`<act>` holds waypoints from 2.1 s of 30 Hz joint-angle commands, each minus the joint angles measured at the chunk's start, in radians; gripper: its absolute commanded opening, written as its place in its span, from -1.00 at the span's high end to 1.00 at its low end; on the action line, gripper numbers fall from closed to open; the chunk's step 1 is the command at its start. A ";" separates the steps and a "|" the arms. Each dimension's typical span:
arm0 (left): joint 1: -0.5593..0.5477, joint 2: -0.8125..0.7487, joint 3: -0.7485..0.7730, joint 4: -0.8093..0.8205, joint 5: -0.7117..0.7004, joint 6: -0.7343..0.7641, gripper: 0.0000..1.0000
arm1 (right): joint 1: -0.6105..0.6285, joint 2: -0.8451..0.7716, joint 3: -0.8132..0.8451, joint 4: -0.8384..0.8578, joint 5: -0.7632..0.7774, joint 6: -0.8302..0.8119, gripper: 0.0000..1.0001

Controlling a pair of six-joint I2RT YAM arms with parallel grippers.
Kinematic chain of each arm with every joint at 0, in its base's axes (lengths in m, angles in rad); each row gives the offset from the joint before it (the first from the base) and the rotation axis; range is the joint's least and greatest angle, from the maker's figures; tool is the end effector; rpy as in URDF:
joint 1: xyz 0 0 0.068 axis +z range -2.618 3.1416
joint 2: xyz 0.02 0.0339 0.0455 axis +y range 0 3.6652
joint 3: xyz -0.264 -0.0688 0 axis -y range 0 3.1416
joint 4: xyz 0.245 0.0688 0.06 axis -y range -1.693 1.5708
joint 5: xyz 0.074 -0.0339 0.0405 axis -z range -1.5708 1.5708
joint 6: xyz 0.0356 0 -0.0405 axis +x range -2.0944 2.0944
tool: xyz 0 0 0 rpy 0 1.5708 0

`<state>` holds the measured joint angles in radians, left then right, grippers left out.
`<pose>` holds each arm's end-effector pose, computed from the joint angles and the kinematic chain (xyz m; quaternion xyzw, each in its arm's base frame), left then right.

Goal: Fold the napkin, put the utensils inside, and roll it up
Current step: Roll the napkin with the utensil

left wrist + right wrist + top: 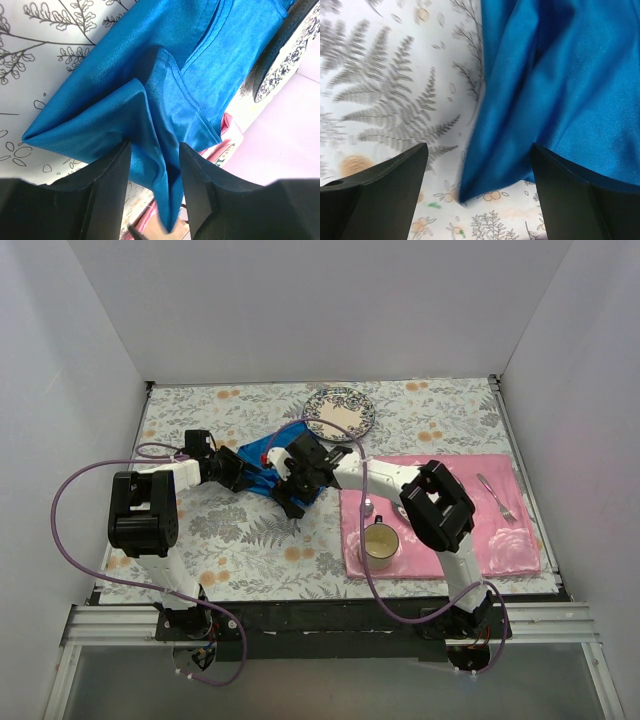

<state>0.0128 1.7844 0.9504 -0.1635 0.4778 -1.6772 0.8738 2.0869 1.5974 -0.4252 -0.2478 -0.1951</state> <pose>0.3425 -0.0120 0.1416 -0.6527 0.6686 -0.3559 0.0171 0.2892 0.3590 0.1949 -0.5128 0.7881 0.2167 0.2625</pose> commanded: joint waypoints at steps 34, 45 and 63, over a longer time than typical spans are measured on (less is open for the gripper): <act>-0.100 -0.089 0.050 -0.027 -0.010 0.073 0.13 | -0.157 0.156 0.061 0.213 -0.304 0.171 0.66; -0.105 0.046 0.111 -0.021 -0.030 0.094 0.13 | -0.157 0.111 0.065 0.138 -0.196 0.134 0.43; -0.103 0.116 0.143 -0.048 -0.001 0.103 0.14 | 0.065 -0.021 0.056 0.155 0.179 -0.171 -0.53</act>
<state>-0.0875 1.8797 1.0653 -0.1806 0.4686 -1.5913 0.9432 2.1033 1.6703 -0.3378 -0.0731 -0.2966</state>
